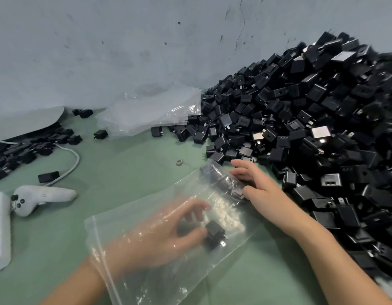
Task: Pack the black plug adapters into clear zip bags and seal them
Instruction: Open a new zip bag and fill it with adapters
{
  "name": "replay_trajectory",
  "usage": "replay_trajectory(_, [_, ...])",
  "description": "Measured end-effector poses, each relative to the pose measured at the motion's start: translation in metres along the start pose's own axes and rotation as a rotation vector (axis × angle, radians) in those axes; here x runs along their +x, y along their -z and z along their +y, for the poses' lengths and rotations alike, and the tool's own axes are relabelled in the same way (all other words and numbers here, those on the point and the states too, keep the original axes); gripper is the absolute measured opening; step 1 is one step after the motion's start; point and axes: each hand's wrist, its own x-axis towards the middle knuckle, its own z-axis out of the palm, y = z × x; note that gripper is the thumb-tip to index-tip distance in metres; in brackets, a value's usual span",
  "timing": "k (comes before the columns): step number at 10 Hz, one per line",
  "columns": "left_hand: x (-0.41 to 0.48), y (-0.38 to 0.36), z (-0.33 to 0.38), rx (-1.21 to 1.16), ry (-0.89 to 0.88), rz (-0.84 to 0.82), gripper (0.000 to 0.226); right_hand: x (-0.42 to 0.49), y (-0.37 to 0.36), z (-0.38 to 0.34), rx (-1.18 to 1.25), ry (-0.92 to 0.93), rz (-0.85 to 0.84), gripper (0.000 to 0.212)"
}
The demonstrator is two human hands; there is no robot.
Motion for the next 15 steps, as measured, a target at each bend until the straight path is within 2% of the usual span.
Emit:
replay_trajectory(1, [0.008, -0.014, 0.009, -0.262, 0.016, -0.142, 0.036, 0.0, 0.001, -0.001, -0.012, -0.003, -0.012, 0.07])
replay_trajectory(2, [0.02, -0.027, 0.016, -0.365, -0.013, -0.146, 0.048, 0.0, 0.0, -0.003, -0.004, 0.003, 0.003, 0.069])
replay_trajectory(3, [0.021, -0.019, 0.017, -0.207, -0.013, -0.079, 0.044, 0.0, 0.0, -0.003, 0.007, 0.005, 0.006, 0.069])
replay_trajectory(4, [0.018, -0.016, 0.017, -0.23, 0.002, -0.069, 0.032, 0.0, 0.0, -0.002, -0.009, 0.008, -0.004, 0.069])
replay_trajectory(5, [0.028, -0.027, 0.017, -0.313, 0.024, -0.144, 0.031, 0.001, -0.001, -0.001, -0.006, 0.013, -0.011, 0.069])
replay_trajectory(7, [0.059, -0.05, 0.01, -0.032, 0.042, 0.037, 0.035, 0.002, -0.002, 0.002, 0.001, 0.032, 0.003, 0.068])
replay_trajectory(9, [0.074, -0.047, 0.013, -0.09, -0.021, 0.13, 0.018, 0.003, 0.002, 0.005, 0.019, 0.04, 0.011, 0.066])
replay_trajectory(10, [0.071, -0.05, 0.015, -0.04, -0.019, 0.168, 0.021, 0.003, 0.003, 0.007, 0.04, 0.048, 0.072, 0.06])
replay_trajectory(11, [0.068, -0.065, 0.015, 0.071, -0.083, 0.278, 0.023, 0.0, 0.002, 0.01, -0.029, 0.059, 0.128, 0.053])
replay_trajectory(12, [0.045, -0.059, 0.01, 1.346, -0.037, 0.441, 0.028, -0.003, -0.002, 0.014, -0.214, 0.102, 0.19, 0.04])
replay_trajectory(13, [0.068, -0.06, 0.021, 0.789, -0.181, 0.348, 0.035, -0.004, -0.006, 0.014, -0.322, 0.129, 0.276, 0.03])
replay_trajectory(14, [0.055, -0.044, 0.021, 0.553, -0.255, 0.264, 0.025, -0.006, -0.008, 0.011, -0.414, 0.092, 0.349, 0.028])
replay_trajectory(15, [0.024, -0.019, 0.003, 0.289, -0.107, 0.145, 0.021, -0.009, -0.013, 0.007, -0.483, 0.036, 0.384, 0.027])
